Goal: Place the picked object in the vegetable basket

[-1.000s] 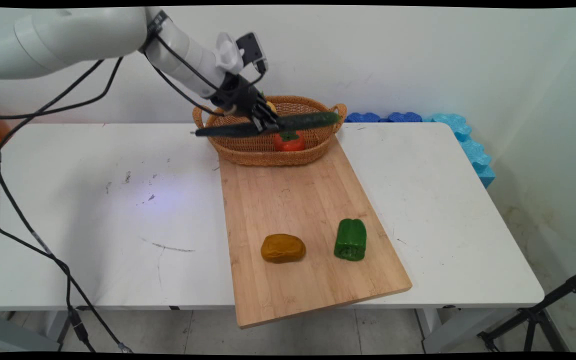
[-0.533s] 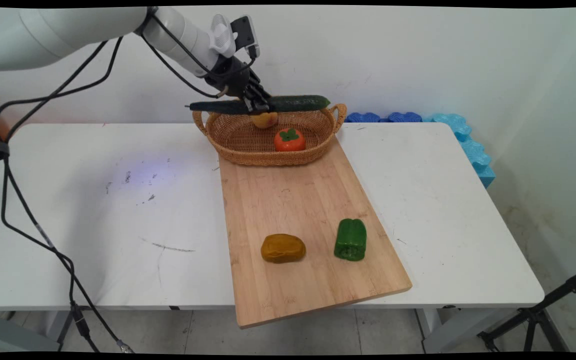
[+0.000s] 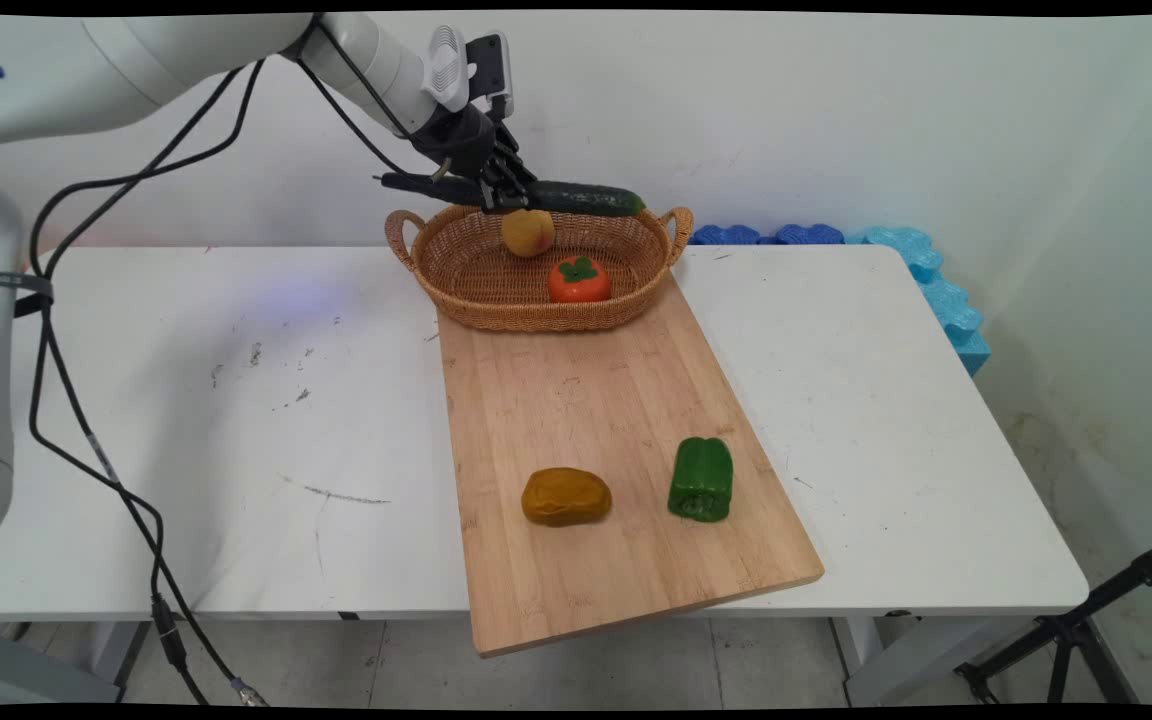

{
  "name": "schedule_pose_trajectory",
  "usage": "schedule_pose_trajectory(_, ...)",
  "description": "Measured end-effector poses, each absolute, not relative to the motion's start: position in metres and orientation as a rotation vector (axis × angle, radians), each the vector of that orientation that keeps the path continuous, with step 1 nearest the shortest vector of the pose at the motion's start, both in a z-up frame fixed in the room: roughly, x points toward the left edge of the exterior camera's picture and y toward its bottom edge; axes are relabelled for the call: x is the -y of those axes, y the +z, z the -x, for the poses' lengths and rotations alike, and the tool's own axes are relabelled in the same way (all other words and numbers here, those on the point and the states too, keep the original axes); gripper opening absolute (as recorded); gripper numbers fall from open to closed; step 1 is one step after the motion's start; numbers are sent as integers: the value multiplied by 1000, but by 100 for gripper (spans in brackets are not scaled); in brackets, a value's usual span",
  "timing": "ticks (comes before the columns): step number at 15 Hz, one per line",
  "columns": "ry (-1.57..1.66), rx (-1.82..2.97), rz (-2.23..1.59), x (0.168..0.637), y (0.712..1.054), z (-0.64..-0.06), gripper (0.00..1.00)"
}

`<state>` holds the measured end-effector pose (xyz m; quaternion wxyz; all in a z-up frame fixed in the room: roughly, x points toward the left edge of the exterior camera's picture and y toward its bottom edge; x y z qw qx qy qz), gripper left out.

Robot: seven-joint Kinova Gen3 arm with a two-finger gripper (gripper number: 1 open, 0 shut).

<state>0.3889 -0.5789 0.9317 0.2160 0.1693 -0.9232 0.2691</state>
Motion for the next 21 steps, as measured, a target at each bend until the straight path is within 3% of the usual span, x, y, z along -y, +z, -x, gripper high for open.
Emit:
schedule_pose_trajectory(16,726,2633,-277,623,896,-402,0)
schedule_pose_trajectory(17,724,2634,-271,623,895,-401,100)
schedule_pose_trajectory(21,721,2635,-256,624,893,-401,100)
